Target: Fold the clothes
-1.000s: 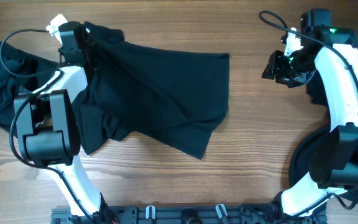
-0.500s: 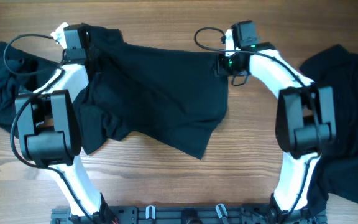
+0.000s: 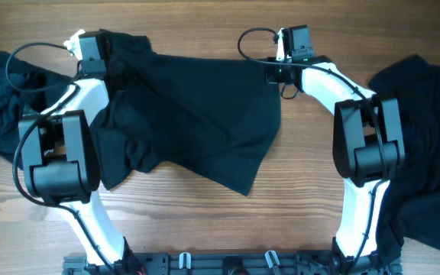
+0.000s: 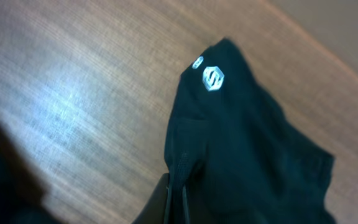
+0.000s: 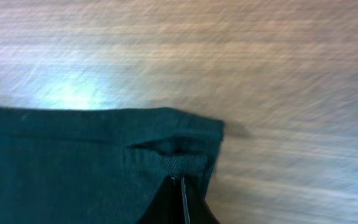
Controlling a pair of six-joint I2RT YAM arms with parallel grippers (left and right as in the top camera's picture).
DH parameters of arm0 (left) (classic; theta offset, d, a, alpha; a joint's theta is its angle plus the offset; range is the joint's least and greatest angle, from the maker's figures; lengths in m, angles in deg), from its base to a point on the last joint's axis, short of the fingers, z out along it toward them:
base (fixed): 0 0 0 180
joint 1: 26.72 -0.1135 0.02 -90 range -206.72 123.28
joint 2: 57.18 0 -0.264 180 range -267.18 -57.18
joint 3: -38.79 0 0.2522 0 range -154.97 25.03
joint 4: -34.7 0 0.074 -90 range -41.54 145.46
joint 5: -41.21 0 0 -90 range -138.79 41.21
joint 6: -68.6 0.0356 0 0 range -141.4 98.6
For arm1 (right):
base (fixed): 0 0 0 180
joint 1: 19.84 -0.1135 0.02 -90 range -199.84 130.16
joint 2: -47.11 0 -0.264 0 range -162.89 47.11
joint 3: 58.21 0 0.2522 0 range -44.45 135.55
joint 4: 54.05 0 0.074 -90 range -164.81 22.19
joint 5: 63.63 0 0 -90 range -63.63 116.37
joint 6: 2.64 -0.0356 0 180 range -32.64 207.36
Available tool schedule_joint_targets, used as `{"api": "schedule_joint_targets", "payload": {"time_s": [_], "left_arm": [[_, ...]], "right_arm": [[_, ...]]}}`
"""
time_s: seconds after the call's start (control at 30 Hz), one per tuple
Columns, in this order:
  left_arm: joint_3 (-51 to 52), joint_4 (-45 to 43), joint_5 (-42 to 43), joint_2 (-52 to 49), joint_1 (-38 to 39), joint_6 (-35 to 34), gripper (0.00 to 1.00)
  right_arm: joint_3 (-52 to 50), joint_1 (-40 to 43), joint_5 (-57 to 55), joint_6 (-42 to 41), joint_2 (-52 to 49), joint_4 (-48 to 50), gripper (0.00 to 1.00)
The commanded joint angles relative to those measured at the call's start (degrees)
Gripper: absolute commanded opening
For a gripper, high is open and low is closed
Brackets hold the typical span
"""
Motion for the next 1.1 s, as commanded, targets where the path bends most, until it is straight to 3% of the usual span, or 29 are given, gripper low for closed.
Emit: {"api": "schedule_joint_targets", "payload": {"time_s": [0.0,0.17,0.2,0.23,0.27,0.3,0.33,0.4,0.5,0.6,0.7,0.93,1.07], "left_arm": [[-0.9,-5.73,0.31,1.53,0.17,-0.55,0.04],[-0.92,-21.88,1.92,1.55,0.17,-0.57,0.04],[-0.92,-24.24,2.47,1.55,0.17,-0.57,0.04],[-0.92,-25.09,2.49,1.55,0.17,-0.57,0.04],[-0.92,-25.0,2.49,1.55,0.17,-0.57,0.04],[-0.92,-24.15,2.47,1.55,0.17,-0.55,0.15],[-0.92,-22.73,2.47,1.55,0.17,-0.55,0.35],[-0.92,-16.06,2.49,1.6,0.13,-0.55,0.45],[-0.92,-6.1,3.15,2.51,0.17,-0.35,0.58],[-0.92,5.25,3.26,5.86,0.17,7.56,0.82],[-0.92,17.99,3.39,12.55,0.17,8.28,0.95],[-0.9,45.24,18.36,14.93,0.17,8.04,0.99],[-0.87,49.68,18.38,14.75,0.17,8.09,1.0]], "right_arm": [[8.61,1.68,-9.31,-1.11,-2.01,0.33,0.04],[25.14,5.9,-11.82,-2.05,-2.01,-0.28,0.04],[27.34,7.04,-11.58,-2.6,-2.01,-0.28,0.09],[28.37,7.65,-10.12,-2.47,-1.99,-0.68,0.27],[28.65,8.07,-8.72,-2.38,-1.97,-1.36,0.53],[28.65,8.31,-7.26,-2.36,-1.88,-3.45,0.65],[28.65,8.41,-6.21,-2.36,-1.86,-6.56,0.78],[28.57,8.37,-6.62,-2.47,-1.86,-20.46,0.99],[28.52,8.37,-6.78,-4.2,-1.86,-34.67,1.0],[28.37,8.41,-6.73,-7.23,-1.86,-46.73,1.0],[28.35,8.41,-1.95,-8.37,-1.84,-57.29,1.0],[27.89,8.41,5.99,-6.93,-1.7,-68.02,1.0],[25.99,8.41,7.26,-7.15,-0.57,-68.78,0.99]]}}
